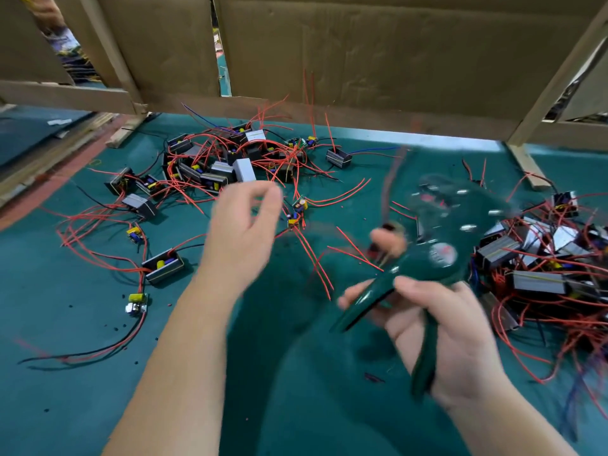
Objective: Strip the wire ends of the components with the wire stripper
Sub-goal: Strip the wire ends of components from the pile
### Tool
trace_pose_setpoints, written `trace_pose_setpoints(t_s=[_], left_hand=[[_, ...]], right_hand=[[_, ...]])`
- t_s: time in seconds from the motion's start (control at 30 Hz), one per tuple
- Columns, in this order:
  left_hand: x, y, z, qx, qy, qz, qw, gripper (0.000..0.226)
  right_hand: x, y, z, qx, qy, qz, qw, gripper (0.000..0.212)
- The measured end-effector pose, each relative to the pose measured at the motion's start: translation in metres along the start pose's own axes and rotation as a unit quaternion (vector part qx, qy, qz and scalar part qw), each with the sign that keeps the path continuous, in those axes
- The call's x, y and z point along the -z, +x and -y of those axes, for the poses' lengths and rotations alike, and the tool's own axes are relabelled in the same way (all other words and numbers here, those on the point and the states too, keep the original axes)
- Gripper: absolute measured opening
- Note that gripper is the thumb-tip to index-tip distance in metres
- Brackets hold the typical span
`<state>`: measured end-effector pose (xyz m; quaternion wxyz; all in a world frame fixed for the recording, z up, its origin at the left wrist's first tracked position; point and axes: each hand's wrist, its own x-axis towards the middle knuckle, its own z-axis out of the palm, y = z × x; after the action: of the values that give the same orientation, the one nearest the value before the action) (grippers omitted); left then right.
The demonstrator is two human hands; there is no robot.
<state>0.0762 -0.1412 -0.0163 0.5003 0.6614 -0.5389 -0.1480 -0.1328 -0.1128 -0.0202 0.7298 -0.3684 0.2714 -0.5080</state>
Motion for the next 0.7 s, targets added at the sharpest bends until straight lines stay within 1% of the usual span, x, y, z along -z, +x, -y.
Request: trace_pose_setpoints(t_s=[0.03, 0.07, 0.1, 0.13, 0.17, 0.2, 0.23, 0.3, 0.37, 0.43, 0.5, 0.6, 0.67, 0.7], left_hand=[[0.009, 0.006, 0.012, 0.001, 0.125, -0.042, 0.991, 0.034], [0.018, 0.009, 0.022, 0.050, 0.203, -0.069, 0.976, 0.041], [0.024, 0.011, 0.031, 0.123, 0.248, -0.080, 0.958, 0.045], [0.028, 0.013, 0.037, 0.192, 0.278, -0.075, 0.938, 0.049], [0.030, 0.012, 0.040, 0.244, 0.306, -0.056, 0.919, 0.051], [0.028, 0.011, 0.042, 0.274, 0.332, -0.033, 0.902, 0.050], [0.027, 0.011, 0.045, 0.283, 0.354, -0.014, 0.891, 0.049], [0.024, 0.012, 0.047, 0.269, 0.389, 0.011, 0.881, 0.042], [0.021, 0.012, 0.048, 0.245, 0.396, -0.003, 0.885, 0.030], [0.020, 0.013, 0.047, 0.220, 0.370, -0.039, 0.902, 0.022], [0.019, 0.013, 0.043, 0.189, 0.310, -0.077, 0.928, 0.023], [0.020, 0.013, 0.036, 0.134, 0.204, -0.119, 0.962, 0.031], [0.021, 0.012, 0.032, 0.114, 0.170, -0.122, 0.971, 0.029], [0.021, 0.011, 0.031, 0.115, 0.169, -0.117, 0.972, 0.023]], right_hand=[[0.004, 0.002, 0.003, 0.032, -0.011, -0.037, 0.999, 0.046], [0.009, 0.004, 0.007, 0.055, -0.035, -0.066, 0.996, 0.049], [0.012, 0.004, 0.010, 0.070, -0.061, -0.087, 0.992, 0.051], [0.015, 0.005, 0.012, 0.076, -0.079, -0.102, 0.989, 0.051], [0.016, 0.005, 0.012, 0.075, -0.084, -0.114, 0.987, 0.051], [0.017, 0.004, 0.012, 0.072, -0.086, -0.123, 0.986, 0.050], [0.017, 0.004, 0.011, 0.071, -0.090, -0.128, 0.985, 0.048], [0.017, 0.004, 0.010, 0.075, -0.098, -0.130, 0.984, 0.042], [0.016, 0.003, 0.011, 0.084, -0.094, -0.113, 0.986, 0.040], [0.015, 0.003, 0.011, 0.081, -0.076, -0.085, 0.990, 0.038], [0.014, 0.002, 0.011, 0.067, -0.053, -0.063, 0.994, 0.035], [0.013, 0.002, 0.010, 0.045, -0.032, -0.041, 0.998, 0.033], [0.012, 0.003, 0.010, 0.026, -0.012, -0.035, 0.999, 0.038], [0.012, 0.003, 0.009, 0.016, -0.003, -0.034, 0.999, 0.041]])
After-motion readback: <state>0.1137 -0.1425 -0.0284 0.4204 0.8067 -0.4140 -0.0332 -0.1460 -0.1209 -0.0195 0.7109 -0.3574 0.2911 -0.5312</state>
